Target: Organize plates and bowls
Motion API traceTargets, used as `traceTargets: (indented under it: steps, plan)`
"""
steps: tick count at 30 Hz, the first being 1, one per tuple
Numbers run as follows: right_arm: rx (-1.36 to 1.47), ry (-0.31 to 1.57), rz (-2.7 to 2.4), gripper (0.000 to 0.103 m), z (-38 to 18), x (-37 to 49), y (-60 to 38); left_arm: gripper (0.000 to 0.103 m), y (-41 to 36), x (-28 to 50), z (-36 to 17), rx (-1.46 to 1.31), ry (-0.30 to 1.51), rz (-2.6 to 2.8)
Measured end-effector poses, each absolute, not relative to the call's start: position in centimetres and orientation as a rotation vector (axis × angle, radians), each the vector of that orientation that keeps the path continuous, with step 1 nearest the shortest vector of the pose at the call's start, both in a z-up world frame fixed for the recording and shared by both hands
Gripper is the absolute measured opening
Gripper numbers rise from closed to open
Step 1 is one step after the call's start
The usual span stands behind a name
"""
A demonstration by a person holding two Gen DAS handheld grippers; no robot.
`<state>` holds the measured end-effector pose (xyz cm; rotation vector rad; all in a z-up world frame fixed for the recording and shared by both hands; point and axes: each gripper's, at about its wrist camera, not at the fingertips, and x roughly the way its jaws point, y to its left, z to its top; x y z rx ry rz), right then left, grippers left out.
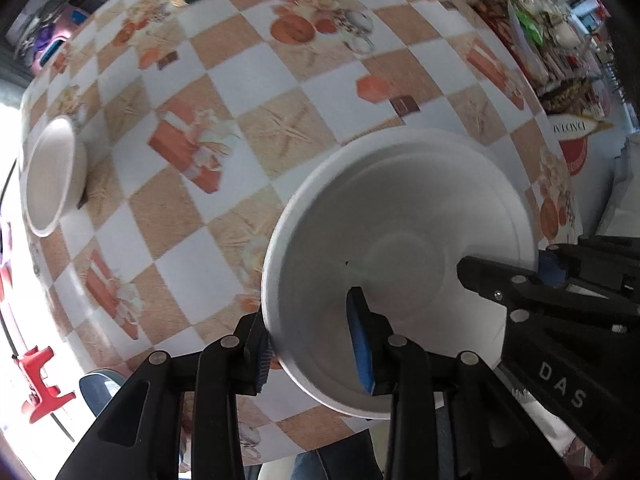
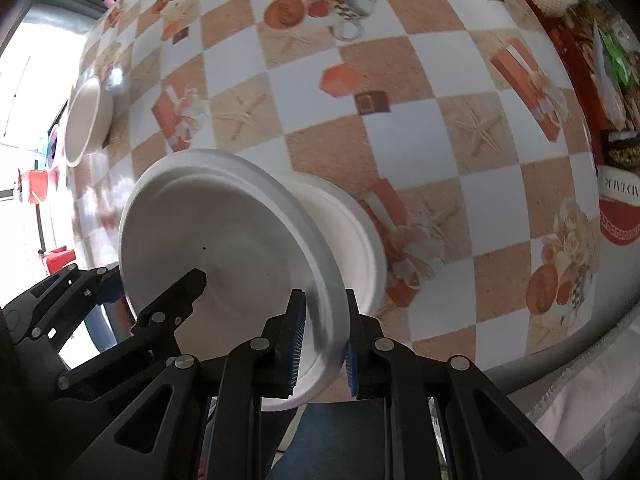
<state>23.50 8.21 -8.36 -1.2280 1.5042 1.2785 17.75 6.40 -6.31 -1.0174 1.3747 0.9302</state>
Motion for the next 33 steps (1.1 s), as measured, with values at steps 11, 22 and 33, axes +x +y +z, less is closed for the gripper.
traceTargets:
  steps: [11, 22, 33]
  plan:
    - [-1.244, 1.534, 1.229, 0.019, -11.4, 23.1, 8.5, 0.041, 6.7, 19.1, -8.2, -1.022, 1.403, 0.899]
    - [-1.234, 1.508, 1.227, 0.020, -11.1, 23.4, 7.1, 0.073, 6.9, 17.2, -7.6, -1.033, 1.350, 0.958]
    - [-1.206, 1.499, 1.208, 0.070, -10.3, 24.4, 7.3, 0.079, 6.8, 14.2, -5.9, -1.043, 1.295, 0.995]
